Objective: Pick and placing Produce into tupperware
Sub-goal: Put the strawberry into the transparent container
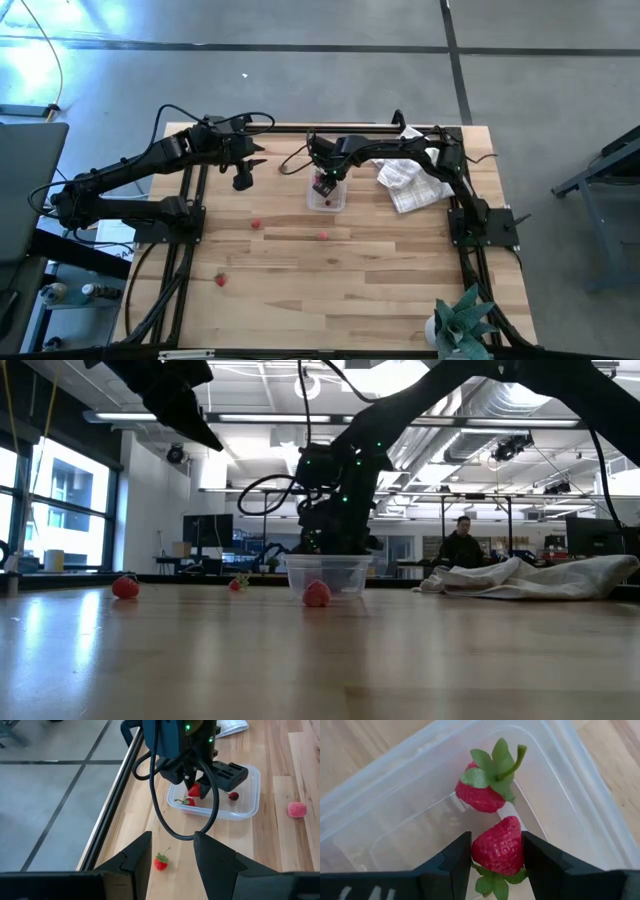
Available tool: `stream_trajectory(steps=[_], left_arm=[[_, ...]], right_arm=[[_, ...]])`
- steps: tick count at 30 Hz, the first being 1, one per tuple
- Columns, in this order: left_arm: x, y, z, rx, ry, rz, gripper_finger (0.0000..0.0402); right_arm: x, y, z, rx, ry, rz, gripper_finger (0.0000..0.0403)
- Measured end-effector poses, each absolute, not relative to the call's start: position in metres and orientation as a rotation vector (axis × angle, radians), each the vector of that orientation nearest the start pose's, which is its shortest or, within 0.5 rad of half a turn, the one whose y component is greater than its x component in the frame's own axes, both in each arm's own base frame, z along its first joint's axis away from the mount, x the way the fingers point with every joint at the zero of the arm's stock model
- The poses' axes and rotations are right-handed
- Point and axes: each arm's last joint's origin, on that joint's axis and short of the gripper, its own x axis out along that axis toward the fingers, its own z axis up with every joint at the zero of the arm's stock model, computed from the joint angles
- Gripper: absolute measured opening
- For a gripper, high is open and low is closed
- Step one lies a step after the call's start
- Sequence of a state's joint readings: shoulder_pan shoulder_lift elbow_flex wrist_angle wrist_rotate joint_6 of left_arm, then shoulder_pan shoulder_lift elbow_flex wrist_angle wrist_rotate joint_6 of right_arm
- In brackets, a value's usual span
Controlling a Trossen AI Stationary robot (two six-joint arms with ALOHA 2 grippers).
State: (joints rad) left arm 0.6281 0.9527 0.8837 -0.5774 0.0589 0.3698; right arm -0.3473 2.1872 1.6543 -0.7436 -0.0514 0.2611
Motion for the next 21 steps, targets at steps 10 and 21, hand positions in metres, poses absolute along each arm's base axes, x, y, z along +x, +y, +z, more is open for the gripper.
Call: stream_trajectory(steps=[10, 21], left_arm=[[0.1569, 0.1119, 0.3034, 0.128, 0.706, 0.426, 0.0136], [0.1569, 0.1119, 0.3033, 0.128, 0.706, 0.426, 0.0136]], right_arm=[[0.416, -0.1499, 0.1536, 0.46, 1.22, -0.46, 0.0172], [0.416, -0.15, 0.1536, 0.468, 1.218, -0.473, 0.0179]])
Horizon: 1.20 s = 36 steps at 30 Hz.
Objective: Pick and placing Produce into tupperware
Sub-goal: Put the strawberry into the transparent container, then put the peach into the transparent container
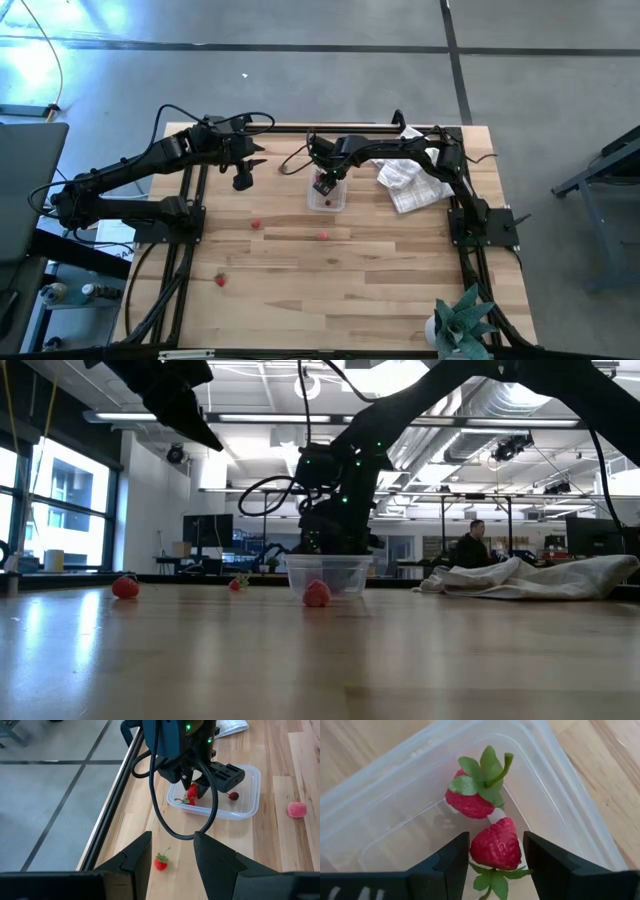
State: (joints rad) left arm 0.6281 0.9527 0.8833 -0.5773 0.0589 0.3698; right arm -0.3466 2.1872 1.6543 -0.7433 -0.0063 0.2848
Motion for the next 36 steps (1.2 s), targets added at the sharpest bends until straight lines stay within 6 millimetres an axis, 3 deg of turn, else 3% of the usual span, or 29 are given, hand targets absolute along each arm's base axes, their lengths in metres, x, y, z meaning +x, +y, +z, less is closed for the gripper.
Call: stream_trajectory(steps=[8, 20, 27, 36], left_arm=[[0.157, 0.112, 0.303, 0.128, 0.706, 0.426, 0.0136], [0.157, 0.112, 0.303, 0.128, 0.706, 0.426, 0.0136], [0.157, 0.112, 0.303, 0.128, 0.706, 0.426, 0.0136], [0.157, 0.112, 0.303, 0.128, 0.706, 0.426, 0.0136]], right_arm=[[0.415, -0.15, 0.161, 0.475, 1.199, -0.479, 0.0179], [0.398, -0.144, 0.209, 0.478, 1.158, -0.499, 0.0179], [0.383, -0.133, 0.255, 0.484, 1.07, -0.482, 0.0179], [0.346, -0.097, 0.322, 0.503, 0.981, -0.444, 0.0179]])
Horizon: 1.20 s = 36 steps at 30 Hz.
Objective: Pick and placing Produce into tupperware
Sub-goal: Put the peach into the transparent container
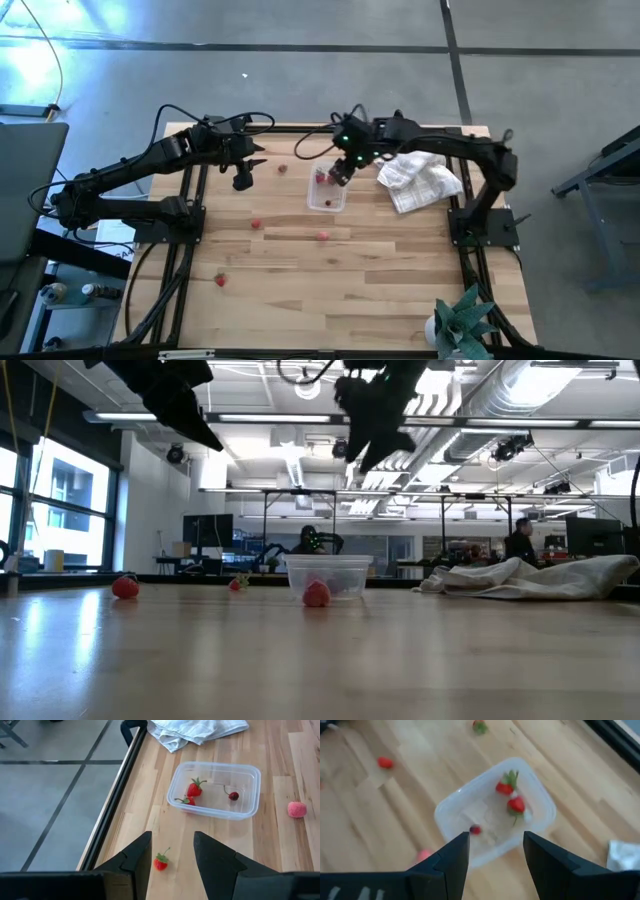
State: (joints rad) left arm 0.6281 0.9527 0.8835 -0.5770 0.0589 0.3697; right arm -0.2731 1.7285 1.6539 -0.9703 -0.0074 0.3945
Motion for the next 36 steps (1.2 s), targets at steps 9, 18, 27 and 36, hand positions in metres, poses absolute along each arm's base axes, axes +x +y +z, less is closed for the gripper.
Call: stream_trajectory(steps=[9, 18, 27, 36], left_arm=[[0.157, 0.112, 0.303, 0.128, 0.706, 0.426, 0.0136], [0.157, 0.112, 0.303, 0.128, 0.706, 0.425, 0.0136], [0.157, 0.112, 0.303, 0.128, 0.706, 0.426, 0.0136], [0.157, 0.112, 0.303, 0.128, 0.706, 0.426, 0.0136]], right_arm=[[0.319, -0.045, 0.343, 0.658, 1.051, -0.515, 0.0179], [0.343, 0.033, 0.32, 0.792, 1.076, -0.538, 0.0179], [0.365, 0.077, 0.272, 0.767, 1.183, -0.617, 0.0179], [0.404, 0.081, 0.236, 0.838, 1.076, -0.568, 0.0179]])
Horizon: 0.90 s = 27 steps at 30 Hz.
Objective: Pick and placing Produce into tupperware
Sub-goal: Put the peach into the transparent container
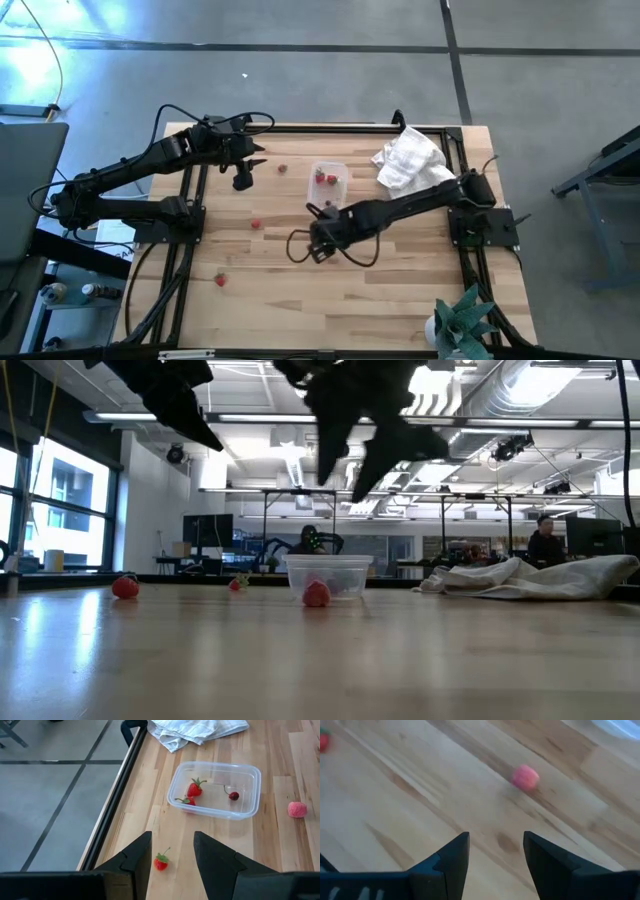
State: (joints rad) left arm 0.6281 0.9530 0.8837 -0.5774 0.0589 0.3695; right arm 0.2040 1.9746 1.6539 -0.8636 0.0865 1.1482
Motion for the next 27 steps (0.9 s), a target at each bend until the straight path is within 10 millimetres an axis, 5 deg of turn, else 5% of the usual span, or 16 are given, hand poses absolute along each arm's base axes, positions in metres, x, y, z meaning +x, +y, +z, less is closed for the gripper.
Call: stream_trajectory(steps=[17, 27], left_arm=[[0.157, 0.112, 0.303, 0.128, 0.707, 0.426, 0.0136], [0.157, 0.112, 0.303, 0.128, 0.706, 0.426, 0.0136]], right_arm=[[0.434, 0.041, 0.174, 0.924, 1.204, -0.543, 0.0179], [0.435, 0.029, 0.168, 0.905, 1.222, -0.557, 0.018]])
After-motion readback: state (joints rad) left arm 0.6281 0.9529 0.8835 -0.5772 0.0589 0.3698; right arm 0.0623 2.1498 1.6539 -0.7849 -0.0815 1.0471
